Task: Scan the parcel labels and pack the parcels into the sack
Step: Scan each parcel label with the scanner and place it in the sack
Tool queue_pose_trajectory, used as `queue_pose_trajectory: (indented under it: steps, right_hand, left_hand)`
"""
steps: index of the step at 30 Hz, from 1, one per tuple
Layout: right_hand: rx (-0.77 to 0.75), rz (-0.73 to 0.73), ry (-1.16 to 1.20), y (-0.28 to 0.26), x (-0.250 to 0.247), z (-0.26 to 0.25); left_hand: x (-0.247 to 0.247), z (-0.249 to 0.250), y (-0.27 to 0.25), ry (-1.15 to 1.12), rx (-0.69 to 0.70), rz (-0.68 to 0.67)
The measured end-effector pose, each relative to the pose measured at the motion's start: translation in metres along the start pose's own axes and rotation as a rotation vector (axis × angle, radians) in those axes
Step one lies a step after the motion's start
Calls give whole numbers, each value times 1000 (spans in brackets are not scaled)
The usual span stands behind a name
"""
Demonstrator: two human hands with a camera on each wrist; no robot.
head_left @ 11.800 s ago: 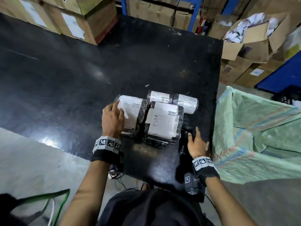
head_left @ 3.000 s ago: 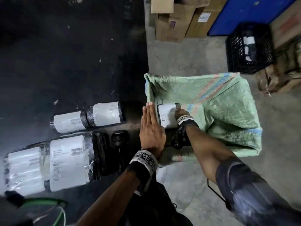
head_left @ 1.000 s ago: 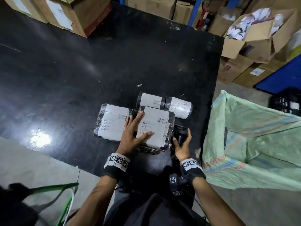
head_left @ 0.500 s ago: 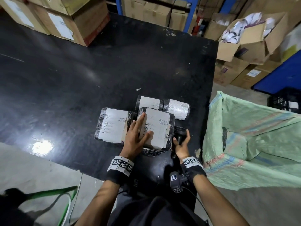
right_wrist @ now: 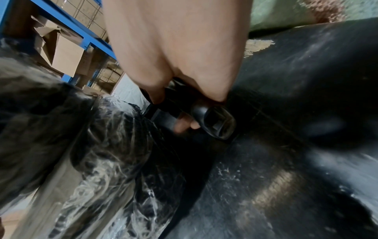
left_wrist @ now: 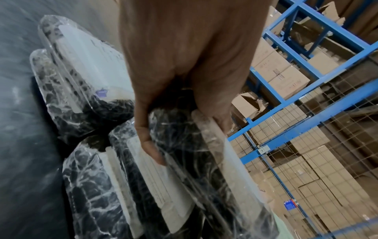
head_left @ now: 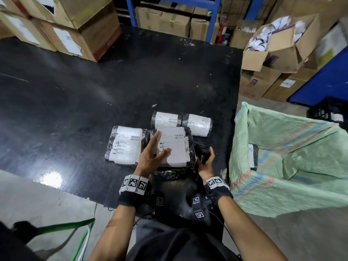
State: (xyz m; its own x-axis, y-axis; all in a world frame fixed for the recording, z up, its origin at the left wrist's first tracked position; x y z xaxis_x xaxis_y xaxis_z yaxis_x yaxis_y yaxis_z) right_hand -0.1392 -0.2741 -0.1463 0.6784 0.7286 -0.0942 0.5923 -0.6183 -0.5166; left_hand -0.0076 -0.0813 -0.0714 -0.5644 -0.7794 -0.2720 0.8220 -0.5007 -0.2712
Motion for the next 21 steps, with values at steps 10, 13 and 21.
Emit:
queue_pose_trajectory:
  steps: [10, 13, 21]
  right_hand:
    - [-30, -134, -218, 3, -8, -9]
    - [-47, -152, -317, -3, -21, -22]
    - [-271, -139, -163, -26, -58, -60]
  left_hand:
    - [13, -12, -28, -152, 44, 115]
    - [14, -12, -36, -206, 78, 182]
    - [11, 33, -30, -174, 220, 289]
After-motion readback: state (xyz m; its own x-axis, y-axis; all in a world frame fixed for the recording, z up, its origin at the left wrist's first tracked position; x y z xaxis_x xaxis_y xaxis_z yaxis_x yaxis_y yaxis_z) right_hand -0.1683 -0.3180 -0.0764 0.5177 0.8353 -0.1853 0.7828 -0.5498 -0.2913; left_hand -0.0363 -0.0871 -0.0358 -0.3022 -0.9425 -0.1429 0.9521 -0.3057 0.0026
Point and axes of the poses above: each hand's wrist, its own y-axis towards the middle knuckle, its own x-axis out of the palm, z = x × y, the point moved 8 cm from there along y, towards the middle knuckle
